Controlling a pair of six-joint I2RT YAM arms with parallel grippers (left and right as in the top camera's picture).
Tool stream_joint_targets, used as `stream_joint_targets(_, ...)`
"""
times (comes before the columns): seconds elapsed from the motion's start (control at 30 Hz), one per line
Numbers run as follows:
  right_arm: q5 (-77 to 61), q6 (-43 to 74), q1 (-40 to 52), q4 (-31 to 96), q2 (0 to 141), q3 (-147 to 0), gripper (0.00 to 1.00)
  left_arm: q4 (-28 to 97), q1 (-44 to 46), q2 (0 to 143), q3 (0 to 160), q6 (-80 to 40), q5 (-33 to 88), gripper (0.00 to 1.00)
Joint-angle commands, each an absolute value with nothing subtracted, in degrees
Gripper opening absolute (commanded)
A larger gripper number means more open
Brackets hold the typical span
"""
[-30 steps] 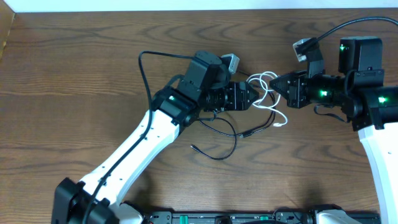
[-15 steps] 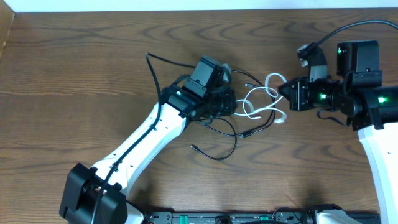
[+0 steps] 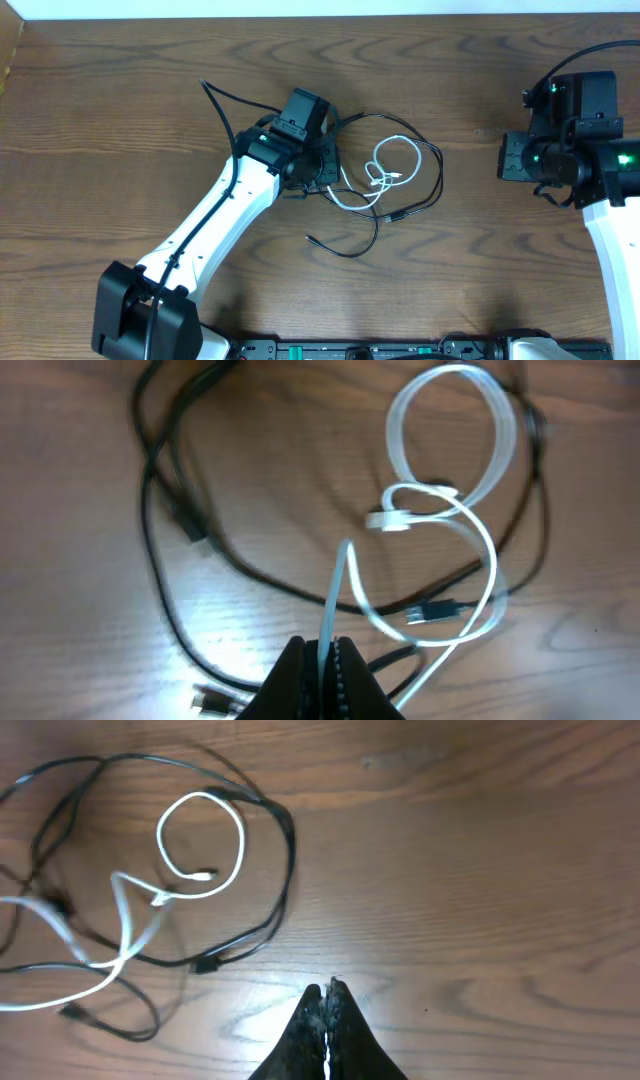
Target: Untangle cables
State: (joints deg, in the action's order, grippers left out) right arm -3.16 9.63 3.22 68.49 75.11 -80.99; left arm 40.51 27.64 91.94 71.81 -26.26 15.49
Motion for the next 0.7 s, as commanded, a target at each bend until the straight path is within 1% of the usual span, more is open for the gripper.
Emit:
stream_joint_targets(0.0, -12.03, 7.55, 3.09, 68.62, 75.0, -81.17, 0.02, 37.74, 27.73, 90.61, 72.34, -20.51, 23.9, 0.07)
stream_joint_targets(0.1, -21.06, 2.83, 3.09, 68.4, 75.02, -80.6, 0.09, 32.99, 27.73, 88.31, 72.34, -16.93, 32.18, 0.07)
stream_joint_targets(0.2, -26.83, -1.98, 3.09, 68.4, 75.02, -80.44, 0.14, 30.11, 27.73, 85.1, 72.34, -14.87, 37.06, 0.08)
stream_joint_targets(0.3, -31.18, -6.44, 3.09, 68.36, 75.02, -80.44, 0.25, 27.94, 27.73, 81.36, 72.34, -14.81, 40.77, 0.07)
stream_joint_targets(0.33, -32.34, -7.75, 3.09, 68.36, 75.02, -80.44, 0.3, 27.22, 27.73, 79.9, 72.34, -14.81, 41.87, 0.07)
stream_joint_targets(0.37, -33.21, -8.45, 3.11, 68.36, 75.02, -80.44, 0.37, 26.68, 27.73, 78.5, 72.34, -14.83, 42.41, 0.08)
stream_joint_targets(0.4, -34.46, -8.95, 3.11, 68.36, 75.02, -80.44, 0.4, 26.37, 27.73, 77.36, 72.34, -14.83, 42.63, 0.08)
stream_joint_targets(0.53, -42.17, -11.46, 3.73, 67.9, 75.02, -80.44, 0.43, 26.04, 27.73, 72.82, 72.34, -14.92, 43.03, 0.08)
stream_joint_targets(0.67, -44.1, -13.47, 6.42, 66.52, 75.02, -80.44, 0.47, 26.06, 27.73, 70.15, 72.34, -15.31, 43.44, 0.08)
